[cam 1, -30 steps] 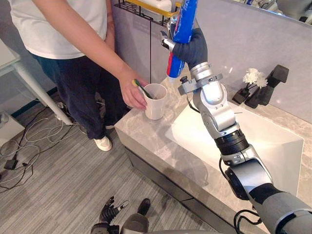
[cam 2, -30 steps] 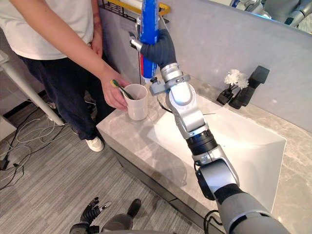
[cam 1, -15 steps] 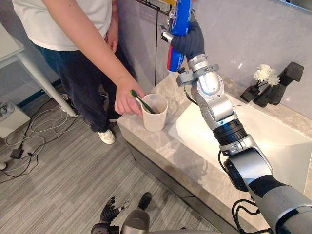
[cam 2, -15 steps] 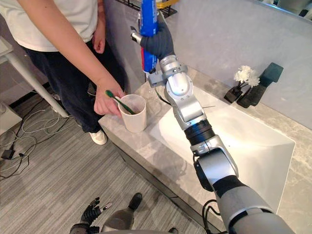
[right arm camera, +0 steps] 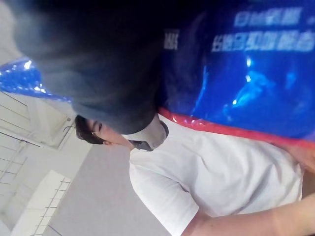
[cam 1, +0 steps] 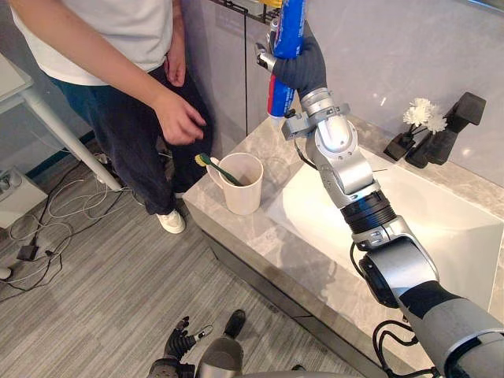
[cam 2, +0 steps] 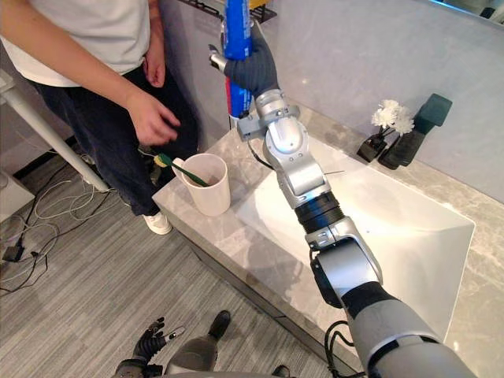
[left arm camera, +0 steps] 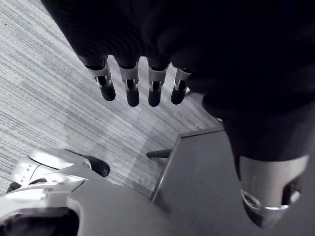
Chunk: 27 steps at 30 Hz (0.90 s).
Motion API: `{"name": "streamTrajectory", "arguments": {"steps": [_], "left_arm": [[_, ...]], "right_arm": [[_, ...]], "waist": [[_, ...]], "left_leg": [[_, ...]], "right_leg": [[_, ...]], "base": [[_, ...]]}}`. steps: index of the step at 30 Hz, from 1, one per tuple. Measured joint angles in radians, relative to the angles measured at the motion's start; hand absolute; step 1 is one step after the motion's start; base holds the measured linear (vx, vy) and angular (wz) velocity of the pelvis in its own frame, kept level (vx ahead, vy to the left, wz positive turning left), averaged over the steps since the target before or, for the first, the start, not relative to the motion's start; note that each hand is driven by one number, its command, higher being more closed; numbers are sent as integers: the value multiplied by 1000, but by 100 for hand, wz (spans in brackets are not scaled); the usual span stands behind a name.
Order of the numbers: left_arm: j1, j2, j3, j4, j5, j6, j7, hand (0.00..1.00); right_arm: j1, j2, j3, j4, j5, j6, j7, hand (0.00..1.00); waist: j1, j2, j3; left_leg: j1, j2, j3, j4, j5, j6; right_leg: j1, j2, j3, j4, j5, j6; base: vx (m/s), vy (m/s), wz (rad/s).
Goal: Organize washtable
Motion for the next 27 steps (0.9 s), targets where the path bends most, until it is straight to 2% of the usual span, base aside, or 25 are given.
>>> {"name": "streamTrajectory", "arguments": {"steps": [5, 12, 15, 27], "left_arm": [[-1, -1, 0, 1, 0, 3, 0, 0], [-3, -1, 1, 13, 0, 3, 0, 0], [-3, -1, 1, 17, 0, 3, 0, 0], [-2, -1, 1, 21, 0, 3, 0, 0]], "right_arm": [[75, 20, 7, -119, 22, -2, 35, 100], [190, 43, 49, -184, 51, -3, 57, 100], [212, 68, 50, -189, 59, -3, 58, 100], [275, 83, 78, -189, 66, -3, 59, 100]], "waist": [[0, 0, 0], [-2, 1, 1], [-2, 1, 1], [-2, 1, 1]], "left_leg": [[8, -2, 0, 0, 0, 0], [18, -2, -1, -1, -1, 1], [18, -2, -3, -1, 0, 1], [14, -5, -26, -1, 0, 1]], "right_leg": [[8, -2, 0, 0, 0, 0], [17, -2, -2, 7, -2, -2], [17, -2, -4, 9, -2, -2], [17, -2, -17, 16, -3, -1]], "base": [[0, 0, 0], [-15, -3, 0], [0, 0, 0], [-8, -7, 2]]}}
